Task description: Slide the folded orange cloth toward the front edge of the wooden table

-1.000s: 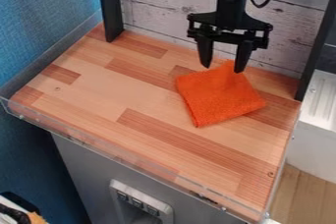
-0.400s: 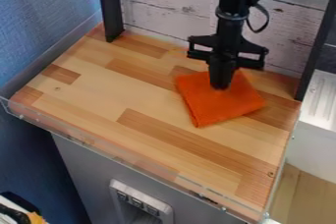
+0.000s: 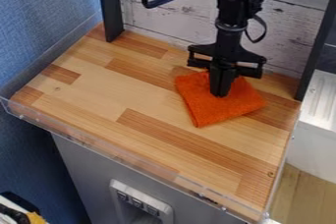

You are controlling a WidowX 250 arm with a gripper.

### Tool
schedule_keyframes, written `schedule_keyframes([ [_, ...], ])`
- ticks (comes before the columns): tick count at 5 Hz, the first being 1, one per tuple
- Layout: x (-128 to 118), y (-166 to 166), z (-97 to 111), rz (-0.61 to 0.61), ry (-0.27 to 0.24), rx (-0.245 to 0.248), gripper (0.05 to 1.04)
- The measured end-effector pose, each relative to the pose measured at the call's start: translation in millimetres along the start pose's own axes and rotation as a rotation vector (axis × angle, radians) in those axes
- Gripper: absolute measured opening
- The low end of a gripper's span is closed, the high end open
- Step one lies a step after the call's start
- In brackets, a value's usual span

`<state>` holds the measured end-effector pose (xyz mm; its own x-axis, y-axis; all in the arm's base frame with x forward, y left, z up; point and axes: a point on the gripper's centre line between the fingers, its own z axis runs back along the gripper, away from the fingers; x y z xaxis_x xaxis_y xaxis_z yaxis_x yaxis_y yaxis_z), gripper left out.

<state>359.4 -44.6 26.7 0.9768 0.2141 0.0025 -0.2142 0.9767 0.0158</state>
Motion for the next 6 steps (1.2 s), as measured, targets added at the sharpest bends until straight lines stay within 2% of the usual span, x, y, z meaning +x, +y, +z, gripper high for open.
schedule_keyframes([
  [2, -2, -3, -14, 0.002, 0.007, -0.014, 0.059],
  [4, -26, 4, -19, -0.054, 0.002, -0.031, 0.059],
  [6, -60, 21, -17, -0.129, 0.031, -0.026, 0.059],
])
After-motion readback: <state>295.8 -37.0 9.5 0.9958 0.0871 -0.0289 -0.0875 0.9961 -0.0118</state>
